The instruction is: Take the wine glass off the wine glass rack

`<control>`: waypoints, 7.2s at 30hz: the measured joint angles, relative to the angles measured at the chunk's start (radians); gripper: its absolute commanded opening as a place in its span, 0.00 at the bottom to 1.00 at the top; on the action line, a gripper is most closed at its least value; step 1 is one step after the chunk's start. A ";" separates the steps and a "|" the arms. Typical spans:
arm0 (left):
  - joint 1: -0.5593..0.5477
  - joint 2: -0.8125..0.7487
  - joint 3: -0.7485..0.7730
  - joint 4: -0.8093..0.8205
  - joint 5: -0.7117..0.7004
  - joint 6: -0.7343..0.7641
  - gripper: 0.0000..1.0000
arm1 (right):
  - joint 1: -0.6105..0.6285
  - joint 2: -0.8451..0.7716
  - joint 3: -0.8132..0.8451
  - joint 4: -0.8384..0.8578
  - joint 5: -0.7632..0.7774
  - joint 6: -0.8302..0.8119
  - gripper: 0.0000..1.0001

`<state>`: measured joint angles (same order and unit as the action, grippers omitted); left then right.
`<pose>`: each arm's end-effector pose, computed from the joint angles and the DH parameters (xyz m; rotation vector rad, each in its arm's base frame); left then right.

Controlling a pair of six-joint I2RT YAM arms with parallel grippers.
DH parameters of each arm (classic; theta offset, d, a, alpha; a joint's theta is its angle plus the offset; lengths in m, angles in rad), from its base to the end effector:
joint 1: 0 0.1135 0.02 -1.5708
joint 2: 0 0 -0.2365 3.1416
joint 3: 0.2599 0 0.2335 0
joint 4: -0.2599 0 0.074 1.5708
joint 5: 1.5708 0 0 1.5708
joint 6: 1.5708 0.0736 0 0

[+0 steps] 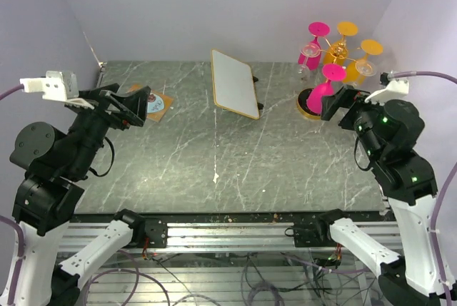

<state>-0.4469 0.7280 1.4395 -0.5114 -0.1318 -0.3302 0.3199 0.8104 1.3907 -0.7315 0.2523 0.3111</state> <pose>0.1117 -0.0428 0.4929 -0.0309 1.3945 -0.5594 0.1543 0.0318 0.4369 0.1792 1.7142 0.2502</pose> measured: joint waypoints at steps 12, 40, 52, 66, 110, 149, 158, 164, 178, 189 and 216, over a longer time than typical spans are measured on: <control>0.000 -0.029 -0.057 -0.035 -0.056 -0.080 0.99 | 0.000 0.129 -0.076 0.018 0.161 0.100 1.00; 0.000 0.211 -0.216 0.376 0.006 0.084 0.98 | -0.283 0.410 0.005 0.173 0.217 0.424 0.91; 0.000 0.171 -0.368 0.484 0.032 0.142 0.98 | -0.349 0.498 0.003 0.290 0.072 0.532 0.68; 0.000 0.121 -0.407 0.500 0.005 0.177 0.98 | -0.360 0.533 -0.044 0.337 0.042 0.565 0.49; 0.000 0.105 -0.416 0.505 0.002 0.184 0.98 | -0.367 0.529 -0.018 0.348 0.036 0.782 0.00; 0.000 0.093 -0.416 0.507 0.002 0.184 0.98 | -0.388 0.616 0.002 0.439 0.047 1.143 0.00; 0.000 0.093 -0.416 0.507 0.002 0.184 0.98 | -0.396 0.679 0.054 0.435 -0.040 1.109 0.00; 0.000 0.093 -0.416 0.507 0.002 0.184 0.98 | -0.397 0.679 0.054 0.459 -0.167 1.055 0.00; 0.000 0.103 -0.418 0.510 0.040 0.161 0.98 | -0.401 0.501 -0.166 0.665 -0.546 0.950 0.00; 0.000 0.172 -0.465 0.557 0.224 -0.011 0.98 | -0.328 0.468 -0.267 0.977 -1.037 0.810 0.00; -0.041 0.448 -0.829 1.669 0.635 -1.160 0.92 | -0.027 0.401 -0.722 1.934 -0.669 1.762 0.00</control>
<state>-0.4877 1.1763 0.6102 1.1580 0.5030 -1.4906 0.2924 1.2114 0.6689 1.2022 -0.4168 2.0727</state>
